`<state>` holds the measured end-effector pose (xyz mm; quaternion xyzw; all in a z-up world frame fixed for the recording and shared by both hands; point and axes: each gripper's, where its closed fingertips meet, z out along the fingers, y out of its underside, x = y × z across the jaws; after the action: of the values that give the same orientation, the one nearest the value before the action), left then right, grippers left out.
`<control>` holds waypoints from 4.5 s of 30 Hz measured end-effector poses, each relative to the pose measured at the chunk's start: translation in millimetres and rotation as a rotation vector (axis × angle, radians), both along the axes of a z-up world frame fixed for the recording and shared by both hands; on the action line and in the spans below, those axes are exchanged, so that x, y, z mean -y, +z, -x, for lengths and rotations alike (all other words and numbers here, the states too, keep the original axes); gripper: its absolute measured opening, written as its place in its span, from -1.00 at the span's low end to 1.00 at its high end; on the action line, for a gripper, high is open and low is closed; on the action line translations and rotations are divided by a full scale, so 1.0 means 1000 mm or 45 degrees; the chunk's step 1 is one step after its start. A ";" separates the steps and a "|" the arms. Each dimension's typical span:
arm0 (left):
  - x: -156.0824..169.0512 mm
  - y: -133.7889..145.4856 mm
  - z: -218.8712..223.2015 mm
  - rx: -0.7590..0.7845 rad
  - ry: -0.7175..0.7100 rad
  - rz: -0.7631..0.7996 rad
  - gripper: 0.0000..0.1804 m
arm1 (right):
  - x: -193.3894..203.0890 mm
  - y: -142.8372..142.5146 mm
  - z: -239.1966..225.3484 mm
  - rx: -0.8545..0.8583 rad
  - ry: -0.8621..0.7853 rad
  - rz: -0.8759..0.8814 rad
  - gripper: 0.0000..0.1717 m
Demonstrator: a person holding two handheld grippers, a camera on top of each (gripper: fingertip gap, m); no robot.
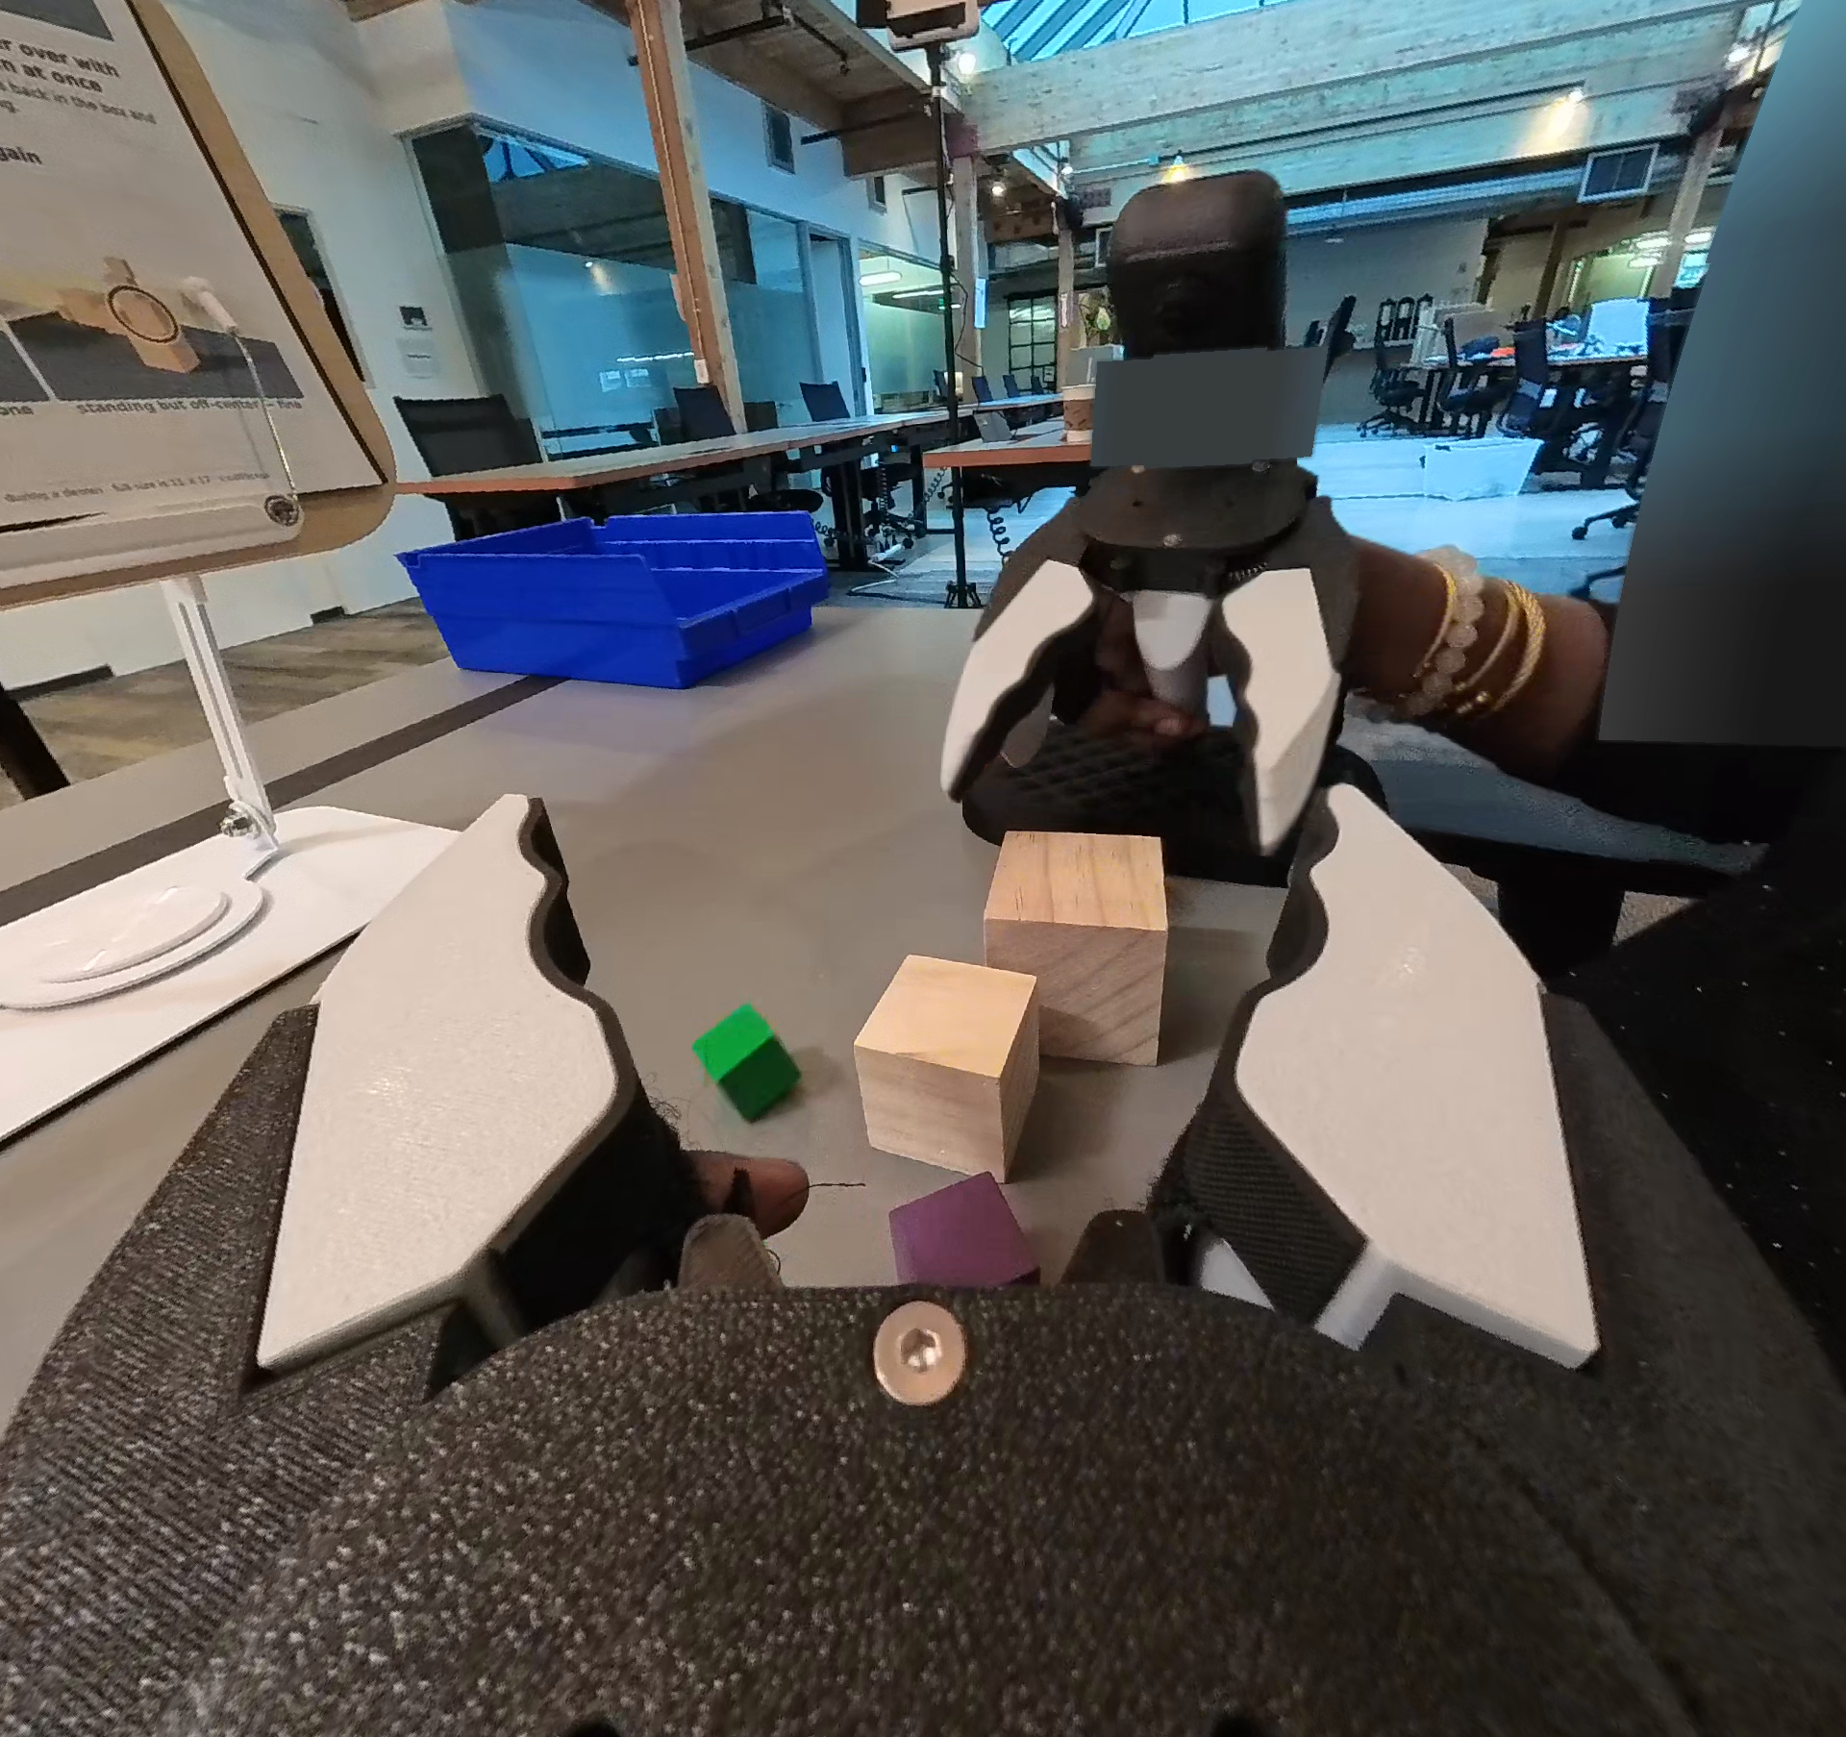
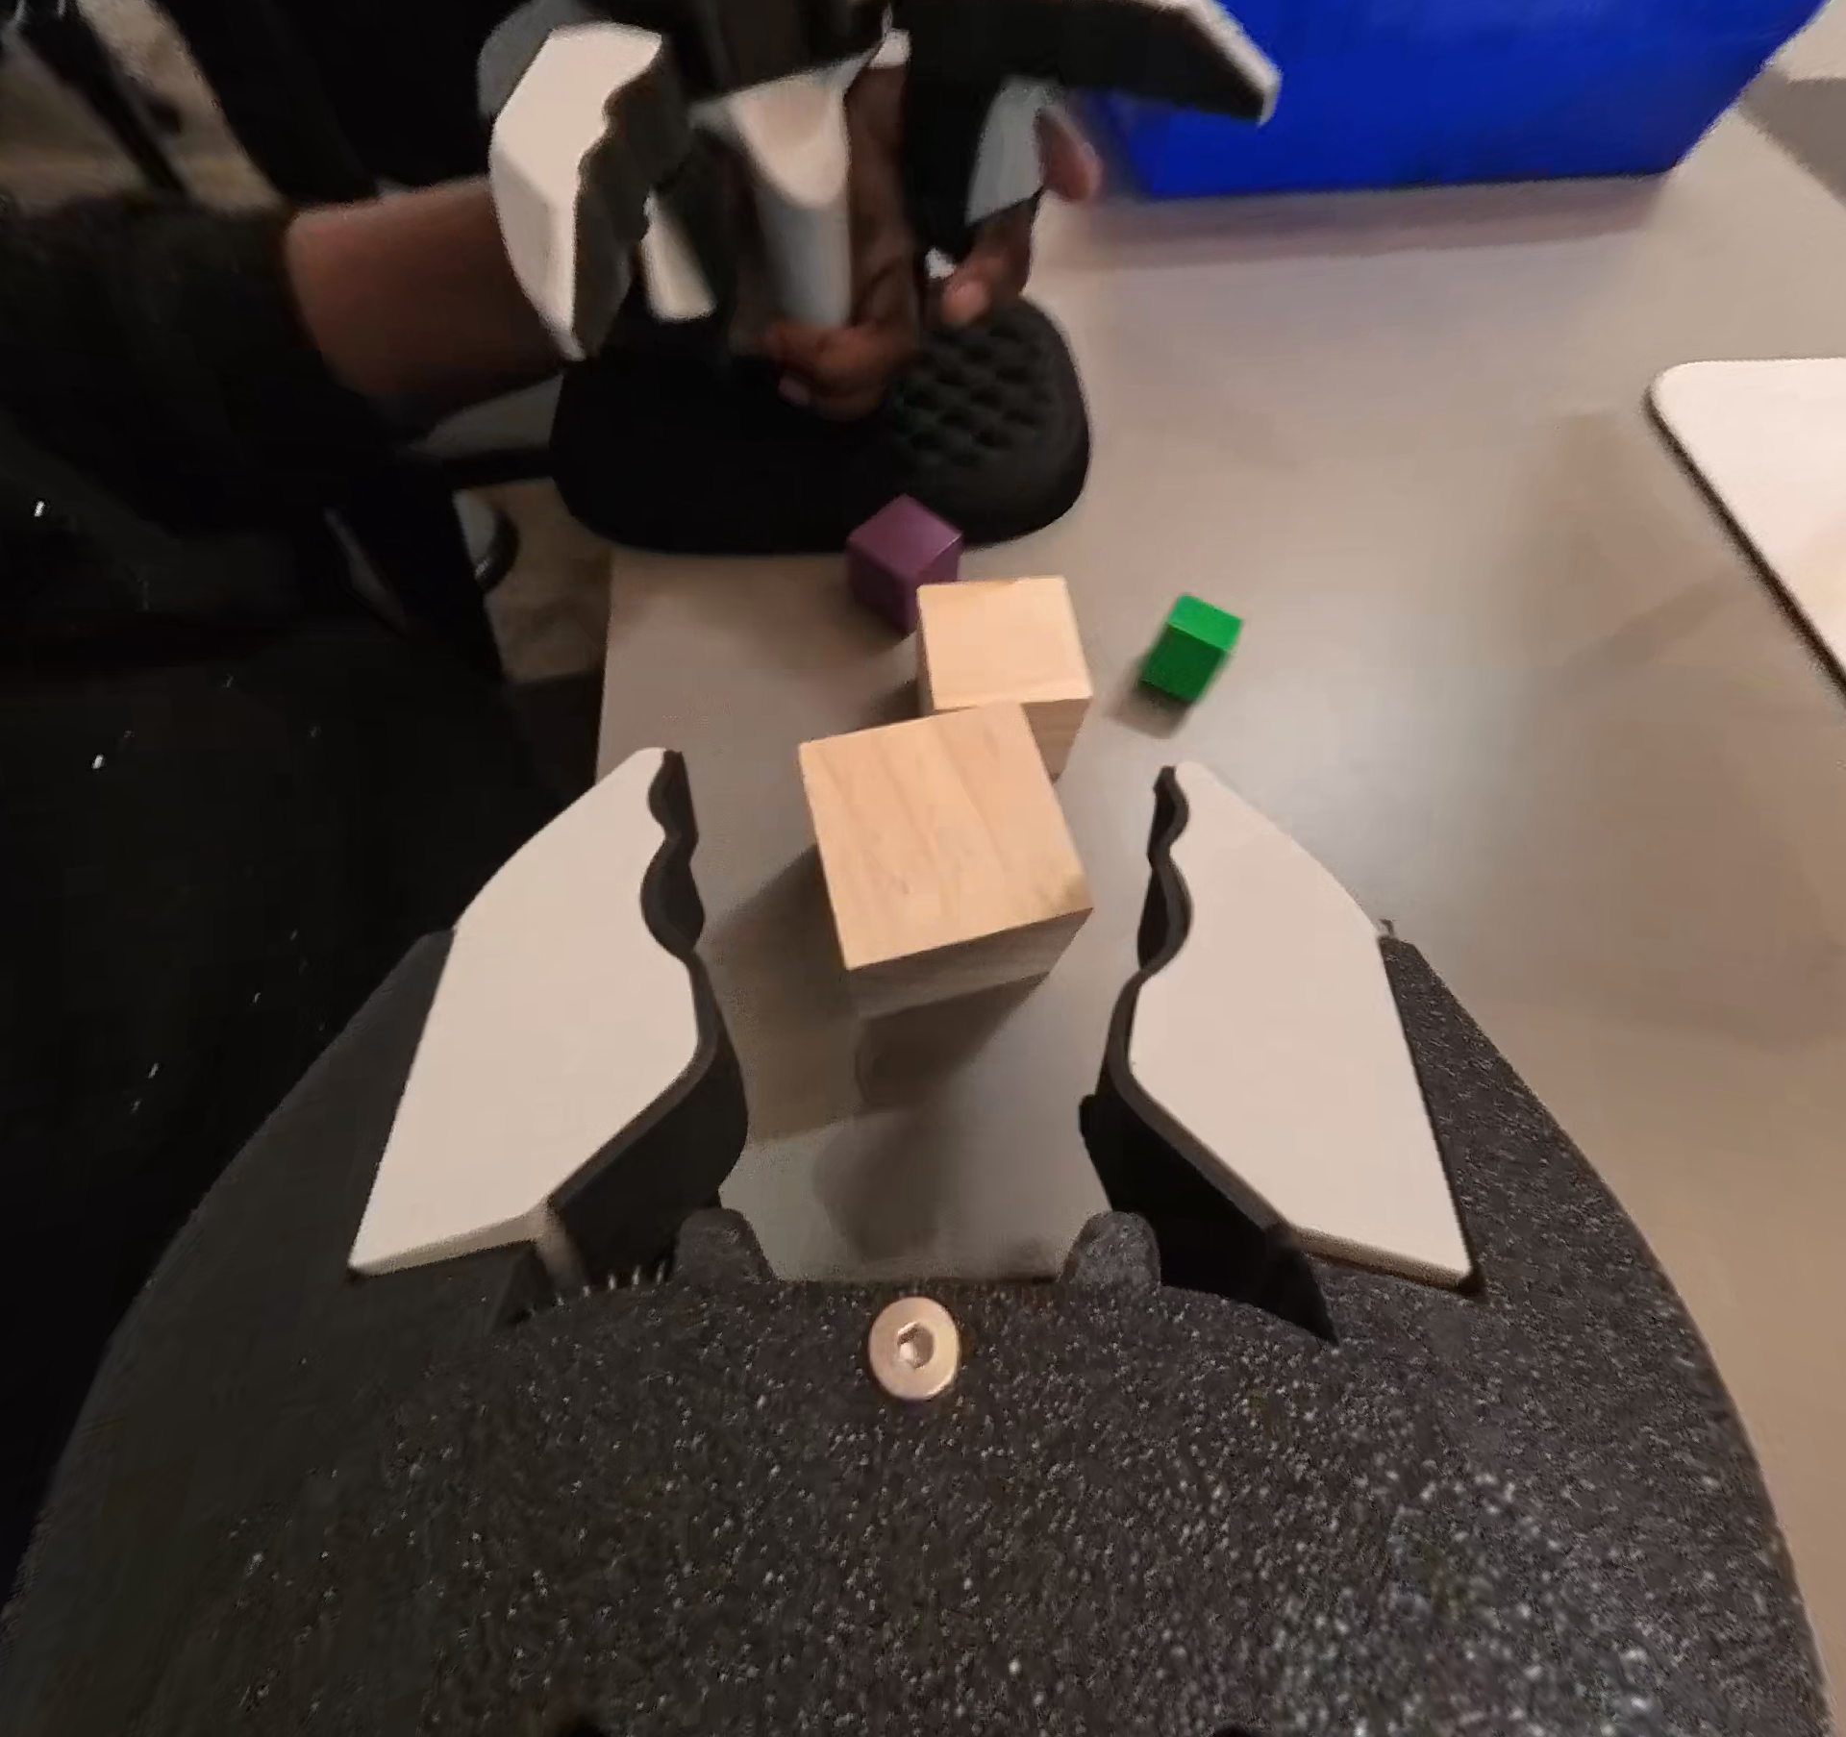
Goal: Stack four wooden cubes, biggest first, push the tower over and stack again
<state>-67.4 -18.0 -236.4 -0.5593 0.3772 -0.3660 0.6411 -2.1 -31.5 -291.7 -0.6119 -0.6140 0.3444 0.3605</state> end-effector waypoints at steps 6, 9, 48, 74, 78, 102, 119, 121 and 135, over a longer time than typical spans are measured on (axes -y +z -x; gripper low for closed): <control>-0.001 -0.001 0.000 -0.004 0.004 0.012 0.60 | 0.003 -0.011 -0.002 0.197 0.133 -0.034 0.30; -0.004 -0.002 -0.001 -0.026 0.037 0.008 0.62 | 0.000 -0.022 -0.006 0.354 0.200 -0.074 0.33; -0.038 0.003 0.039 -0.023 0.650 -0.052 0.62 | -0.059 -0.002 0.021 0.876 0.359 -0.130 -0.30; -0.040 -0.004 0.032 -0.121 0.662 -0.070 0.62 | -0.118 -0.037 0.147 0.353 0.225 -0.191 -0.31; -0.040 -0.004 0.031 -0.123 0.650 -0.065 0.62 | -0.118 -0.022 0.148 0.280 0.184 -0.221 -0.10; -0.038 -0.001 0.034 -0.038 0.589 -0.021 0.62 | -0.033 -0.010 0.039 0.695 0.504 -0.045 -0.03; -0.035 0.002 0.034 -0.008 0.564 -0.027 0.62 | -0.022 -0.054 0.059 0.816 0.271 -0.125 -0.47; -0.036 0.002 0.035 -0.009 0.572 -0.024 0.62 | -0.027 -0.050 0.061 0.800 0.256 -0.136 -0.47; -0.042 0.002 0.044 0.029 0.657 0.008 0.62 | -0.107 0.027 0.114 0.691 0.007 -0.069 -0.47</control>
<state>-111.9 24.3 -234.0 -0.6347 0.2137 -0.1978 0.7158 -116.5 75.3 -264.4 -0.6703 -0.6987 0.1524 0.1981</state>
